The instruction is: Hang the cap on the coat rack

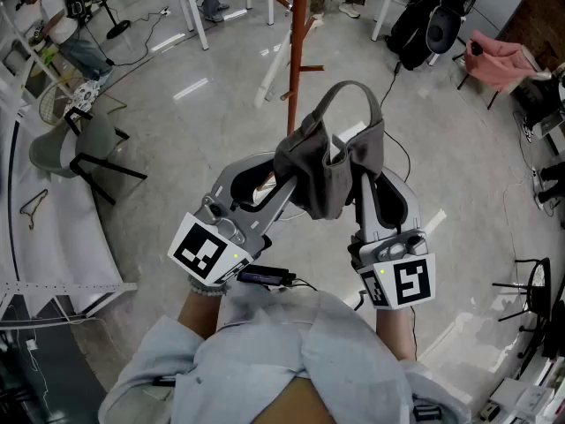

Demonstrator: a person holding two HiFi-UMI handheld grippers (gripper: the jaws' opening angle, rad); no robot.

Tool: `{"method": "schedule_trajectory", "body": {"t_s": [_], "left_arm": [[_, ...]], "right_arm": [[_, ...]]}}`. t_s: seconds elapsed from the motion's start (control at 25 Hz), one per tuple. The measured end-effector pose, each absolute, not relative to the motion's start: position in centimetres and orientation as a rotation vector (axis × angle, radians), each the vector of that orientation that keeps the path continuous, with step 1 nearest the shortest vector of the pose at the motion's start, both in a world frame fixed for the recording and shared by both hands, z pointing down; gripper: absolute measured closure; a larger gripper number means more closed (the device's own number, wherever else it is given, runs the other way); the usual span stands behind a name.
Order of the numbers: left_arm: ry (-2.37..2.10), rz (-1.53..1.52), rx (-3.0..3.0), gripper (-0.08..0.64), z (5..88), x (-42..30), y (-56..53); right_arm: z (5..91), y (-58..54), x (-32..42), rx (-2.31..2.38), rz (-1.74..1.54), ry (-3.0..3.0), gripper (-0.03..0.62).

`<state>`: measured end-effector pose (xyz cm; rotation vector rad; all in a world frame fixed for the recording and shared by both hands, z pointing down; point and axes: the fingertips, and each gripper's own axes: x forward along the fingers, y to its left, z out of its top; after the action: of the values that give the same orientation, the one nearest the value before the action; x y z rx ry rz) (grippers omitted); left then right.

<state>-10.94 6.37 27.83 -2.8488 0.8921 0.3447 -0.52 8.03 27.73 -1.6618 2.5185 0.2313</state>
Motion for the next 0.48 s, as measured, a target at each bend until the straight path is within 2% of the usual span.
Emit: {"method": "schedule_trajectory", "body": {"t_s": [0.48], "left_arm": [[0.895, 0.341, -2.851, 0.469, 28.11, -10.44, 6.66]], "right_arm": [[28.08, 8.21, 0.00, -1.671, 0.224, 2.516, 0.549]]}}
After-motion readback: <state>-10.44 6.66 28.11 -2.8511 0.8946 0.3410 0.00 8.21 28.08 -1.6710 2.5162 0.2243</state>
